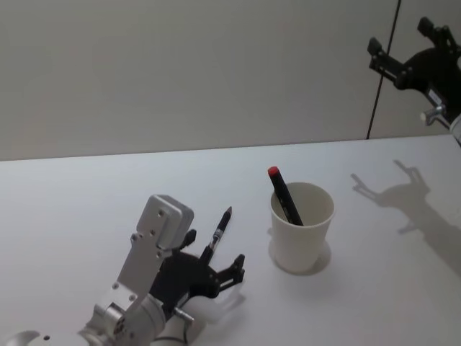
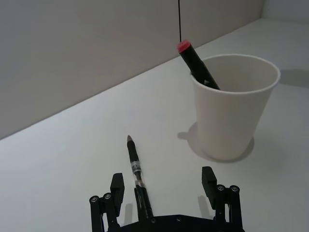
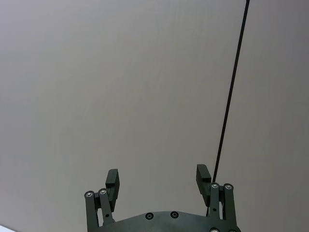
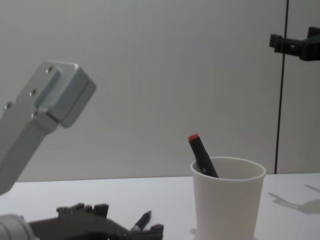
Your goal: Place the pen into the pen holder.
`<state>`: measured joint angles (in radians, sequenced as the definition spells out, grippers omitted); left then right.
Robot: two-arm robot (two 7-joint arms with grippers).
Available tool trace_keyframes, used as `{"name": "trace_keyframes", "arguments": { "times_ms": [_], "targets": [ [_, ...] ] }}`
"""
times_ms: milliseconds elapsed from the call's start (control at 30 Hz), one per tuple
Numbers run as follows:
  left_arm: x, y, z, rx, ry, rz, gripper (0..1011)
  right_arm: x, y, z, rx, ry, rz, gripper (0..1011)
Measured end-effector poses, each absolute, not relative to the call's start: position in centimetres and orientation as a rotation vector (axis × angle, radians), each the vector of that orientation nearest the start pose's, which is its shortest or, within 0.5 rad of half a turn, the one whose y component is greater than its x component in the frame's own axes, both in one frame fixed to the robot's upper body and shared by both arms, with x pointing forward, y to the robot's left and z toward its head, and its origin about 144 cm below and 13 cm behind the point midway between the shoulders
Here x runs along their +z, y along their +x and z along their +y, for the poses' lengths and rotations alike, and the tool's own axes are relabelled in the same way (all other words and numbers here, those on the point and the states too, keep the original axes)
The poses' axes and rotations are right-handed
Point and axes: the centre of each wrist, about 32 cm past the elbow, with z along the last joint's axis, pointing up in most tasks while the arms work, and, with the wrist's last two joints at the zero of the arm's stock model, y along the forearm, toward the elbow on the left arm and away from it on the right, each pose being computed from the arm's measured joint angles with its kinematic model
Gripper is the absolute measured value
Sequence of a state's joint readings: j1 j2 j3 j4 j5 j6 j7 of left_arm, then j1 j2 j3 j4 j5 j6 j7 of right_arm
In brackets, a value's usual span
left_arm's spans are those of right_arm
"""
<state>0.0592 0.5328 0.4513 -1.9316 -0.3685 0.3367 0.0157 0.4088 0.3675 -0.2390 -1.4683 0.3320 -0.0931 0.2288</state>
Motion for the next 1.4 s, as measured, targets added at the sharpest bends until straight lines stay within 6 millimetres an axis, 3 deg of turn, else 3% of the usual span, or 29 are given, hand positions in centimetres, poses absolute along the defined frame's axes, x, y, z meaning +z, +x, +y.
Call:
{"name": "trace_keyframes", "arguments": {
  "times_ms": [233, 467, 800, 1400],
  "targets": [
    [119.5, 41.1, 20.5, 1.028, 0.284, 0.001, 1001, 126.0, 55.6, -27.4, -1.145, 0.152, -0.324, 1001],
    [119.9, 44.2, 20.2, 0.989, 0.251, -0.103, 1001, 126.1, 55.7, -27.4, -1.142, 0.154, -0.328, 1001],
    [120.2, 46.5, 19.9, 0.948, 0.252, -0.163, 1001, 126.2, 55.7, -27.4, -1.141, 0.155, -0.330, 1002],
    [120.9, 46.7, 20.3, 0.961, 0.305, -0.137, 1001, 126.2, 55.8, -27.4, -1.139, 0.157, -0.332, 1002]
  ]
}}
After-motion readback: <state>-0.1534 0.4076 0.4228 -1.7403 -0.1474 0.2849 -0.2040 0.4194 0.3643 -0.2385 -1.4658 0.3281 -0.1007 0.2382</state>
